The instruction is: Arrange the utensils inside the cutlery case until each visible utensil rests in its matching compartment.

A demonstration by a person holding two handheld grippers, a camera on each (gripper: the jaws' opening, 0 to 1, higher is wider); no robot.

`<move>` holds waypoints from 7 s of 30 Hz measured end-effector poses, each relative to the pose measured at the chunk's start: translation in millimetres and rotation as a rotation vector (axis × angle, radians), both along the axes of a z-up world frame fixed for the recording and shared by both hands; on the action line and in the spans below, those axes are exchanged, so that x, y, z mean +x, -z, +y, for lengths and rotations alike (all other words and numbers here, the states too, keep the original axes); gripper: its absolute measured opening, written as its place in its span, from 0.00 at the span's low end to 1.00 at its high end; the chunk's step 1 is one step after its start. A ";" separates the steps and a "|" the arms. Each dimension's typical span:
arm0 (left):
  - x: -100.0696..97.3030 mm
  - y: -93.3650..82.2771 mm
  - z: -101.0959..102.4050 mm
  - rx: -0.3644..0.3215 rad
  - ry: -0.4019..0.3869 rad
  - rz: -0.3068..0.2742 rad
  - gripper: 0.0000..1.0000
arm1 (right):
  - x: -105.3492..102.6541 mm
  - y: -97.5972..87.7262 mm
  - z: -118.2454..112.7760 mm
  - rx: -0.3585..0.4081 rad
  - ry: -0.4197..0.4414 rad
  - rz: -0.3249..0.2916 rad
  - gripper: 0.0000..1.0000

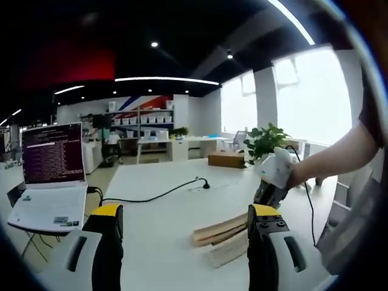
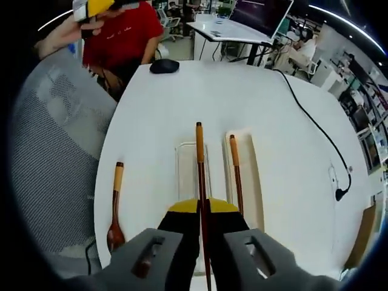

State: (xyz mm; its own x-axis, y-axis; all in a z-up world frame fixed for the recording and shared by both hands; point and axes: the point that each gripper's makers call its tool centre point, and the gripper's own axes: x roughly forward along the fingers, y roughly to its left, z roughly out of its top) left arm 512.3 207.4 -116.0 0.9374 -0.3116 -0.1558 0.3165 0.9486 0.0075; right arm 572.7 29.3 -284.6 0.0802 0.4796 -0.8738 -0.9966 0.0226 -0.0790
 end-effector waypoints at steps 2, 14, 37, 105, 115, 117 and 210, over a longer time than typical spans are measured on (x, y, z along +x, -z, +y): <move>-0.1 1.4 -0.9 -0.001 0.003 0.007 0.87 | 6.0 -0.8 1.7 0.000 -0.002 -0.005 0.00; -0.1 1.7 -1.5 -0.010 -0.003 0.016 0.87 | 32.3 14.1 2.2 -0.009 0.014 -0.006 0.00; 2.5 2.7 2.4 -0.020 -0.022 0.019 0.87 | 59.1 41.0 6.2 -0.035 0.073 0.004 0.00; 5.9 6.9 13.0 -0.010 -0.050 0.025 0.87 | 70.7 63.9 10.6 -0.053 0.072 0.026 0.04; 6.7 7.3 13.7 -0.009 -0.048 0.025 0.87 | 76.1 44.6 20.7 0.037 0.136 0.018 0.05; 6.5 7.6 13.8 -0.008 -0.048 0.026 0.87 | 76.5 39.7 21.0 0.049 0.155 0.003 0.07; -6.7 1.7 -3.7 0.022 0.006 -0.010 0.85 | -87.4 -60.5 -59.0 0.366 0.427 -0.051 0.21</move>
